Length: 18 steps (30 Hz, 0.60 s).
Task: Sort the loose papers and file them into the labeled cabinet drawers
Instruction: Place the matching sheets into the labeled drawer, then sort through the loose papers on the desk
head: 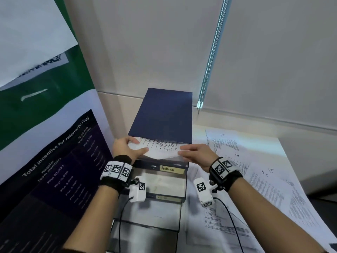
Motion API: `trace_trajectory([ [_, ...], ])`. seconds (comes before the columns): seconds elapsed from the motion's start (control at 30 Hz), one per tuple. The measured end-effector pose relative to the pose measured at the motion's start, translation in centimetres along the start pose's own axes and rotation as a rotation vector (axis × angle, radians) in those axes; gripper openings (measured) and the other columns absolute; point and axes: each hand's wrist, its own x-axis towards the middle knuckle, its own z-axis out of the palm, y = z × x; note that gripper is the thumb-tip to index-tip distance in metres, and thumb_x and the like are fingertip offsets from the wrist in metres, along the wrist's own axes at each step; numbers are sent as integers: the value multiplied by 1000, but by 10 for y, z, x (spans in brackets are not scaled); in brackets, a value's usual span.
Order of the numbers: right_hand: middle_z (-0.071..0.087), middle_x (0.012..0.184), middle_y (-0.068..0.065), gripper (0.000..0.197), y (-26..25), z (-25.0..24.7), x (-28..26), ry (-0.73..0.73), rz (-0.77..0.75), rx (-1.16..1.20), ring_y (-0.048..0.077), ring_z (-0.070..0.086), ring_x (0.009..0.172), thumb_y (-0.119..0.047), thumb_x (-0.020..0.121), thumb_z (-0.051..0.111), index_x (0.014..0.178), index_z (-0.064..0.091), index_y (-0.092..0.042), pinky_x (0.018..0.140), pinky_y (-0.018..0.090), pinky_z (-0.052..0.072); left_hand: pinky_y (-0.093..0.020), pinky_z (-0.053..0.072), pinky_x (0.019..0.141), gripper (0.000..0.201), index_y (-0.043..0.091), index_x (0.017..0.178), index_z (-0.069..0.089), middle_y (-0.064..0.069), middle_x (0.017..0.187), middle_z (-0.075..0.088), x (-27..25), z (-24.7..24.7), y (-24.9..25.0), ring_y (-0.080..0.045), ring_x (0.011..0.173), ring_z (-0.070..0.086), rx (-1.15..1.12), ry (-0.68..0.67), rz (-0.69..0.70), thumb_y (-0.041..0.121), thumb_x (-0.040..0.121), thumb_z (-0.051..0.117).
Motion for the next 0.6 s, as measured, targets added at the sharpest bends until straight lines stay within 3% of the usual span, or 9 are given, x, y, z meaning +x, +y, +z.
trace_trajectory([
  [0.07,67,73,13,31,2,-3,7,-23,-46,-253,14,65,55,-6,74,83,102,70,1,57,20,55,-25,42,79,40,18,73,61,-2,101,55,10,11,3,-18,88,53,147,9,13,30,56,94],
  [0.13,67,68,13,28,7,-4,12,-49,-100,-406,15,63,48,-9,76,82,100,69,-1,52,24,55,-24,42,76,34,13,70,62,-2,94,57,18,21,7,-20,88,56,292,-74,51,27,61,92],
  [0.23,70,74,19,19,11,-12,11,-78,-167,-420,15,61,49,-11,84,75,101,69,-4,48,24,53,-27,51,74,21,21,73,70,0,88,70,17,33,18,-19,78,61,590,-194,48,37,71,84],
  [0.33,73,79,16,12,20,-43,6,-19,-202,-343,15,60,53,-14,89,69,100,72,-10,50,24,51,-27,51,70,20,22,83,76,-1,89,72,4,38,39,-22,77,62,767,-177,36,40,76,75],
  [0.4,73,80,15,11,33,-79,1,83,-192,-275,15,58,52,-13,91,67,99,73,-11,49,24,50,-27,53,71,15,25,80,75,5,84,73,-11,42,64,-17,77,66,655,-152,192,40,79,74],
  [0.5,72,86,19,12,68,-152,-12,264,-72,-222,14,58,54,-12,93,64,101,71,-8,51,26,53,-18,52,66,9,31,74,74,16,69,70,-49,52,116,-1,66,64,159,-266,436,37,79,77],
  [0.6,71,107,15,26,119,-235,-26,417,199,-453,21,68,82,-20,90,68,114,68,-10,78,38,60,-9,47,60,5,29,80,75,13,69,70,-82,93,153,-1,62,60,-78,-477,540,32,80,78],
])
